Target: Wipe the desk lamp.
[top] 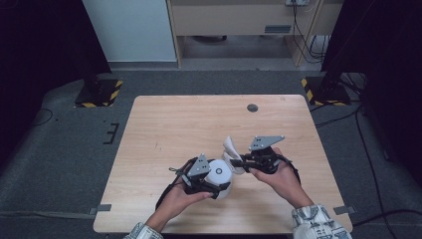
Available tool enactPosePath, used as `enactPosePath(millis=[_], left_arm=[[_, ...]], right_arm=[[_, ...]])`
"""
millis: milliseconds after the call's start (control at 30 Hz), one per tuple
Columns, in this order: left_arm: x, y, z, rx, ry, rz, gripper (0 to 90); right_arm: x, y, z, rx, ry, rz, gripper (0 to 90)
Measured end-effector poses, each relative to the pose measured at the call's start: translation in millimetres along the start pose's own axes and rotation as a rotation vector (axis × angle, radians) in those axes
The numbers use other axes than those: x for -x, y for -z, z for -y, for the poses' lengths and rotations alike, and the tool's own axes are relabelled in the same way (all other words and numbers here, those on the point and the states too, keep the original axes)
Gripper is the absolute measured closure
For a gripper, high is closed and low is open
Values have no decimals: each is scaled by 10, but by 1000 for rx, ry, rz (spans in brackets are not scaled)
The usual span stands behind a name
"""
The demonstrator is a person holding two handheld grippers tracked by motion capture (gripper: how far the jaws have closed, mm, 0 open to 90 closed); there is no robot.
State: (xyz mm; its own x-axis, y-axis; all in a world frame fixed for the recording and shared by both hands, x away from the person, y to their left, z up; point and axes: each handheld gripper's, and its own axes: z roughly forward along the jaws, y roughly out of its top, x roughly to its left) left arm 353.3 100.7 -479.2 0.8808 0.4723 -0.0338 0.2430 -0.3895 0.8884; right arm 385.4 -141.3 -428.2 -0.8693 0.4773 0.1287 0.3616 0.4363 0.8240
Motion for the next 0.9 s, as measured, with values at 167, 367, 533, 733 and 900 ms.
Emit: enactPosePath(millis=[167,367,533,733,900], left_arm=[[-5,1,2,1,0,3,76],[-11,1,2,2,-2,5,76],[-13,1,1,1,-2,5,76],[-15,1,1,1,-2,6,76],[-18,2,0,1,0,0,76]], right_arm=[[35,-6,71,-16,-6,4,776],[55,-58,170,-37,-18,-2,776],[59,-126,245,-54,-29,-6,775],[67,-213,325,-88,-29,-14,776],[72,-277,347,-111,-21,-8,776]])
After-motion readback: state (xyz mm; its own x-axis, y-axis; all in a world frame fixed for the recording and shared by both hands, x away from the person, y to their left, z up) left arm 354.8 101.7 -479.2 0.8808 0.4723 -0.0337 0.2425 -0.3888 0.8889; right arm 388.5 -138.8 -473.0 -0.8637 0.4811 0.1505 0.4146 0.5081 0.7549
